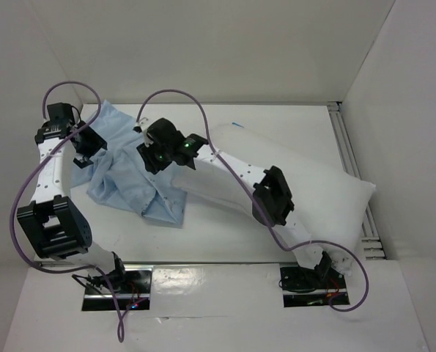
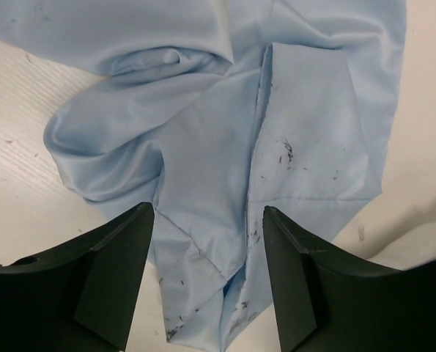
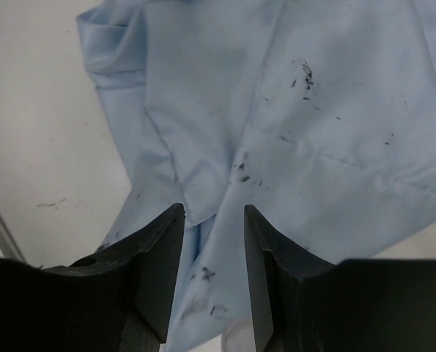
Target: Put the pillow into the pillowcase
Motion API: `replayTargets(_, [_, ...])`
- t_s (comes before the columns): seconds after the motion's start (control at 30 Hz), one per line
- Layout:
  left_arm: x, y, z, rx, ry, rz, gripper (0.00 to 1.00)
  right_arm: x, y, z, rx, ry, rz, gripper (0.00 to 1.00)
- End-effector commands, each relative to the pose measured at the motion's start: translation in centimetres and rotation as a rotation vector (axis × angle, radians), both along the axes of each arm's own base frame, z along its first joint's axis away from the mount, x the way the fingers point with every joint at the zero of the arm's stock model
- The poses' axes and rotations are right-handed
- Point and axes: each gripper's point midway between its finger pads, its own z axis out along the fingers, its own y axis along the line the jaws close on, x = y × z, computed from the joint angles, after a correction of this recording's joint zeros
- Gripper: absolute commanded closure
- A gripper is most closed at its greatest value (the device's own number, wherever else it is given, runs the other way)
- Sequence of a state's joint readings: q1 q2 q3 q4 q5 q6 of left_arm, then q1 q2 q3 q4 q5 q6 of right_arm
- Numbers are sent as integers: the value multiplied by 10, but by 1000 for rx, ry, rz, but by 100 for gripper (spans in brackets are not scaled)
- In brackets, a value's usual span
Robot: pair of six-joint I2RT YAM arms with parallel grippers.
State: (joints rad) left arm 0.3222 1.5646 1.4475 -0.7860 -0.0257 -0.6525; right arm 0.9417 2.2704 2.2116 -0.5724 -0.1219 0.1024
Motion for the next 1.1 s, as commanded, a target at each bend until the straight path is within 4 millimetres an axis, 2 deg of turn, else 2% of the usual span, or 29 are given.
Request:
replayTargets(0.0, [-6,-10,12,-40,-42,28,26,31,17,14,69,-97,-54,54])
replayTargets(0.03, [-10,-7,11,-40,-41,39,26,33,20,9,74,-101,-54,54])
replayTargets(0.07, [-10,-8,11,-45,-43,46,26,37,26,-4,74,-101,-54,54])
replayTargets(0.1, [-12,-8,7,-49,-31,47,25,39,29,-7,79,-104,-54,53])
replayTargets(0.13, [-12,-11,10,-62,-44,46,25,40,30,-18,65,-95,-54,53])
replayTargets(0.17, [-13,-8,10,-61,-45,55,25,36,37,-19,72,-99,-43,53])
replayTargets(0.2, [-15,-9,6,-65,-33,56,25,38,39,-32,57,-98,-38,52])
replayTargets(0.3, [-13,-9,7,-70,-44,50,25,38,49,-41,66,-103,-29,49])
replayTargets(0.37, [-13,-9,7,-65,-43,43,25,37,51,-55,52,-96,-14,46])
replayTargets(0.4, [-15,-10,4,-67,-34,43,25,33,56,-50,61,-102,-5,45])
replayTargets(0.43, [-15,-10,4,-67,-34,43,25,33,56,-61,48,-92,-5,43])
replayTargets(0.47, [-15,-10,4,-67,-34,43,25,34,57,-57,55,-97,-5,43])
replayTargets(0.53, [-15,-10,4,-67,-34,43,25,35,56,-75,29,-86,-12,42])
replayTargets(0.57, [-15,-10,4,-67,-34,43,25,40,55,-71,29,-101,-31,42])
replayTargets(0.63, [-15,-10,4,-67,-34,43,25,42,54,-78,12,-111,-36,42])
replayTargets(0.67, [-16,-10,0,-70,-25,43,25,44,51,-87,-12,-107,-49,41])
replayTargets(0.7, [-17,-9,1,-77,-28,47,25,39,54,-88,-17,-116,-33,41])
replayTargets(0.73, [-17,-9,1,-77,-28,47,25,40,53,-94,-27,-115,-39,41])
replayTargets(0.83, [-17,-9,1,-77,-28,47,25,40,53,-94,-28,-115,-40,41])
replayTargets(0.87, [-17,-9,1,-77,-28,47,26,40,53,-101,-36,-109,-39,41])
replayTargets(1.07, [-17,-9,0,-73,-26,40,26,38,53,-113,-49,-95,-30,44])
